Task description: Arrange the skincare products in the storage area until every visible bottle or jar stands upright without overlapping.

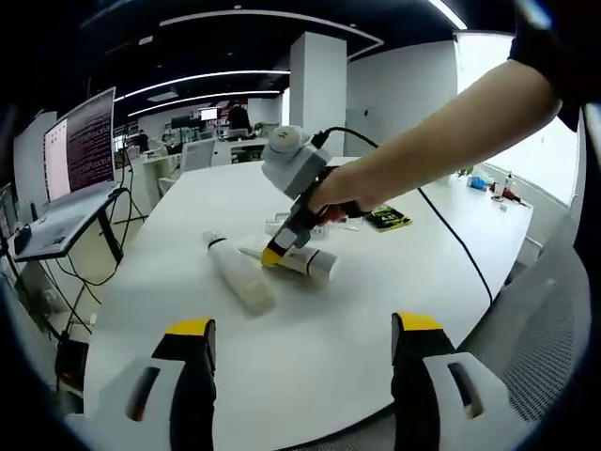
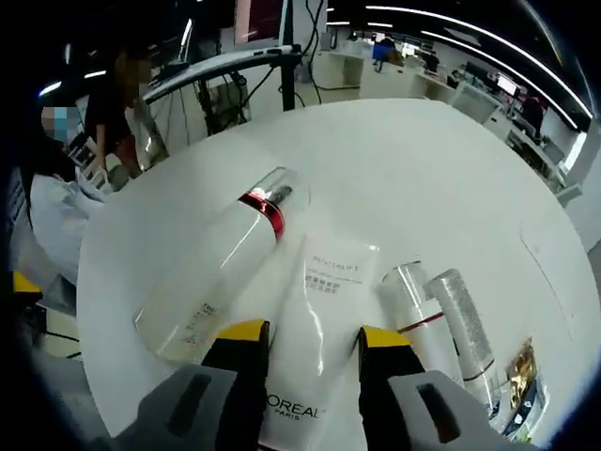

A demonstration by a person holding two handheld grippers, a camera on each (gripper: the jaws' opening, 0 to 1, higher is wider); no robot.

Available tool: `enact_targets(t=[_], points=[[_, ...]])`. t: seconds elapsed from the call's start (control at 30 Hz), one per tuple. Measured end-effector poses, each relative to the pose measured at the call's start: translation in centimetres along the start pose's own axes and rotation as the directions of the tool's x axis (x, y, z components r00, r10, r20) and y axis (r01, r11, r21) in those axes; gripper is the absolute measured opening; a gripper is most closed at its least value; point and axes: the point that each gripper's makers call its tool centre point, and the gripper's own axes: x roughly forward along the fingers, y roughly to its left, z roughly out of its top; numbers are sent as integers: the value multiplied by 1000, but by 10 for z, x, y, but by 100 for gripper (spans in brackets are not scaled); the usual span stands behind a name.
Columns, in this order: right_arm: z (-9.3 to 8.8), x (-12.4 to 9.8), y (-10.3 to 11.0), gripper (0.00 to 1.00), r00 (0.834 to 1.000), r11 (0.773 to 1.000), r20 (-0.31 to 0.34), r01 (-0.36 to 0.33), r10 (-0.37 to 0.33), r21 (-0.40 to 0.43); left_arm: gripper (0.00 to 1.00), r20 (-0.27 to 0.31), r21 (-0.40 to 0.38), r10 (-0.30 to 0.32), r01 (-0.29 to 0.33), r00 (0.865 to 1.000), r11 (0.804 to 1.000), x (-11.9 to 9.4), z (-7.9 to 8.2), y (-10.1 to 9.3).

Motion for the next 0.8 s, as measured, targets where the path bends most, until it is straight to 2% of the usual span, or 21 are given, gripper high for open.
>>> enact_targets(t=[0.1,0.3,0.6,0.67,0.77,0.8], points=[[1,0,1,29,1000,1000,2,4,-4,2,70,0,0,1,-1,1000,1000,0,0,0],[-1,-6,0,24,999,997,50,-10,6,79,70,-2,3,1,-1,1000,1000,0,0,0],[-3,-12,1,19,997,998,75,-7,2,63,70,2,3,8,-8,1000,1000,0,1,1],[-4,-18,0,19,996,999,95,0,-5,54,70,3,1,9,-9,1000,1000,0,1,2],[4,-24,-8,19,985,997,173,4,-17,76,70,2,3,6,-6,1000,1000,0,1,1],[4,-26,-8,19,983,997,182,3,-17,77,70,2,5,4,-4,1000,1000,0,1,1]])
